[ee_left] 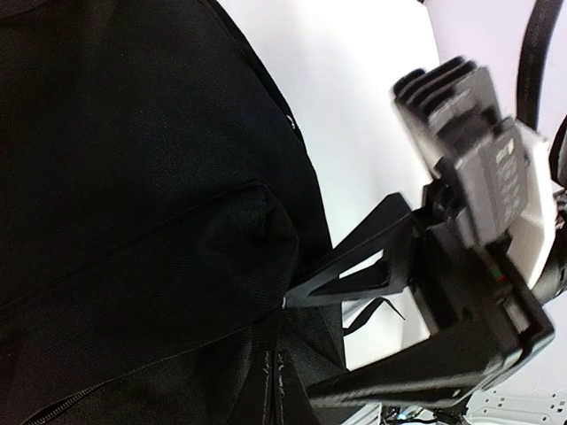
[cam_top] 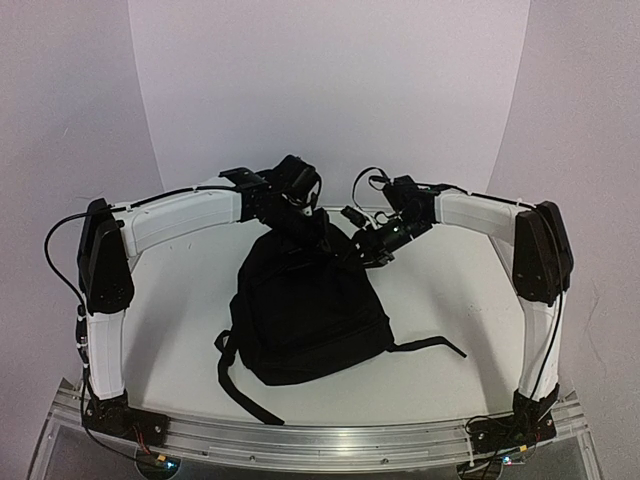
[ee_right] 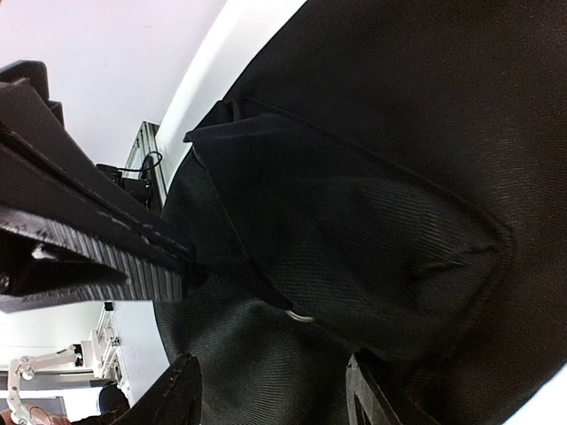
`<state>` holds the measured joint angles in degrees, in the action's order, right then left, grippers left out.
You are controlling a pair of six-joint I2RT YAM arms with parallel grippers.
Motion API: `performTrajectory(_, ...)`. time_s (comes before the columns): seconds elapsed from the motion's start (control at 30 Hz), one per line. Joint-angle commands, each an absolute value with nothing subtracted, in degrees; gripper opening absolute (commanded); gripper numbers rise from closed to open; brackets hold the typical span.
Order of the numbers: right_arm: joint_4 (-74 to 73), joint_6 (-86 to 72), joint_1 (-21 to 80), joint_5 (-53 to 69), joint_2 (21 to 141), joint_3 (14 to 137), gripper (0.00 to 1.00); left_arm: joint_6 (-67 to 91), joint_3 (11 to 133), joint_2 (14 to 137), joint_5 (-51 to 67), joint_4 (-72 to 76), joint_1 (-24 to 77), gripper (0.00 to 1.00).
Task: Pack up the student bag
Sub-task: Zip the student bag at the center of the board.
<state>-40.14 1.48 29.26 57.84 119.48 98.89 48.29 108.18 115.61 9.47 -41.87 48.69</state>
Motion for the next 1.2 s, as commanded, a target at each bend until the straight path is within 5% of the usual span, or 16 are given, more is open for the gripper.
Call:
performTrajectory(0.0,-39.71,1.83,25.2,56.51,116.91,101.6,0.57,48.87,107.93,112.58,10.06,-39.82,48.16,0.0)
performTrajectory(0.87,-39.81,1.67,29.49,55.81,123.39,102.05,0.55,47.04,109.55,114.3,13.18,-38.09,47.04,0.0)
performTrajectory(1.0,-39.78,1.91,29.56,54.28,123.61,102.83,0.41,47.1,109.51,114.64,13.74,-38.07,46.7,0.0)
performTrajectory(1.17,-39.98,1.51,29.32,52.37,123.66,103.55,0.08,47.52,109.34,115.14,13.64,-39.56,46.5,0.0)
